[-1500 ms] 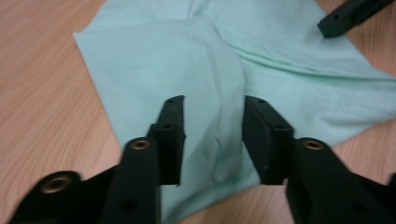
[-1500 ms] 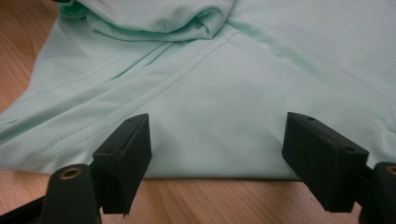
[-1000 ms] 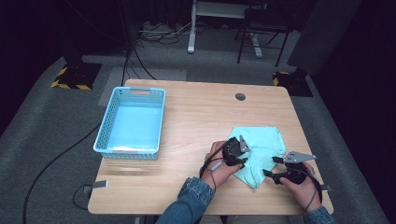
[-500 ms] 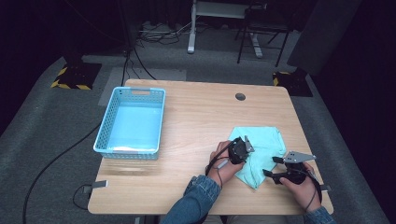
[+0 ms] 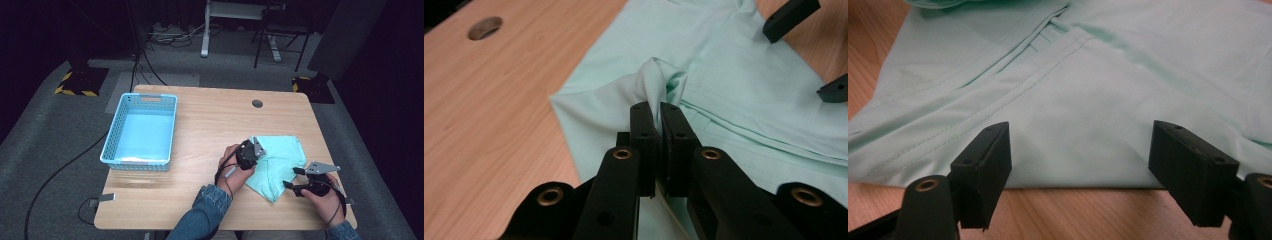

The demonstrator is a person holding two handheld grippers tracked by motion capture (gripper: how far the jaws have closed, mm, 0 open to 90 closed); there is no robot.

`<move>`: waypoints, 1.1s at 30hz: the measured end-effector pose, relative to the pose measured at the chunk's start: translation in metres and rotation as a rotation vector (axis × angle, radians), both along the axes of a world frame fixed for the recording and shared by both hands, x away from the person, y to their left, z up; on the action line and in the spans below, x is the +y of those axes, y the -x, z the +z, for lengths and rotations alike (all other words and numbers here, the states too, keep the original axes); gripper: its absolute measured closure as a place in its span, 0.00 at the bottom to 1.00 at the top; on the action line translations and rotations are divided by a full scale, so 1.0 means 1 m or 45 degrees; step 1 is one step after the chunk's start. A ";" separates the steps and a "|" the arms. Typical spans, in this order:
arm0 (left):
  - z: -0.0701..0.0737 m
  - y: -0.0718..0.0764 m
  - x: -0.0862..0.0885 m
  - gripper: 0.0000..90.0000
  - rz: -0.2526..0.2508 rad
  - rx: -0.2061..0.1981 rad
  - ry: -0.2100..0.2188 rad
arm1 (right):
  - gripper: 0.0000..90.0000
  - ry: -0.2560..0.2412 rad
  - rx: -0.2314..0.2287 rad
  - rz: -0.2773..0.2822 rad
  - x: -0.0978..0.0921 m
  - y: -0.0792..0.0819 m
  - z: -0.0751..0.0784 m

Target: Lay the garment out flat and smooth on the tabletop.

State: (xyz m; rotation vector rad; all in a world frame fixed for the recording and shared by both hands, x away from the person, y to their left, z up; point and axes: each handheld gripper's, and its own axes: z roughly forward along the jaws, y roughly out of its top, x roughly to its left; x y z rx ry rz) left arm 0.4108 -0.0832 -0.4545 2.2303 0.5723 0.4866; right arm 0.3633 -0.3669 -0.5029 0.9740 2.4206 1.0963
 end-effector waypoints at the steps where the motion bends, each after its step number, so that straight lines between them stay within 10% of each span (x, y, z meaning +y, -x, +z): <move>1: 0.002 0.000 0.004 0.95 0.014 -0.005 0.009 | 0.28 -0.004 0.002 -0.002 -0.001 -0.001 0.002; 8: 0.008 -0.005 0.037 0.95 0.135 -0.039 0.031 | 0.28 -0.010 -0.015 0.000 -0.001 -0.008 0.011; 12: 0.000 -0.010 0.071 0.94 0.334 -0.041 0.012 | 0.28 -0.018 -0.019 0.006 0.000 -0.012 0.016; 16: -0.006 -0.010 0.103 0.63 0.495 -0.015 0.109 | 0.28 -0.017 -0.024 0.008 0.001 -0.018 0.021; 33: -0.040 0.015 0.059 0.49 0.231 0.113 0.012 | 0.31 0.008 0.009 0.089 0.032 -0.041 0.020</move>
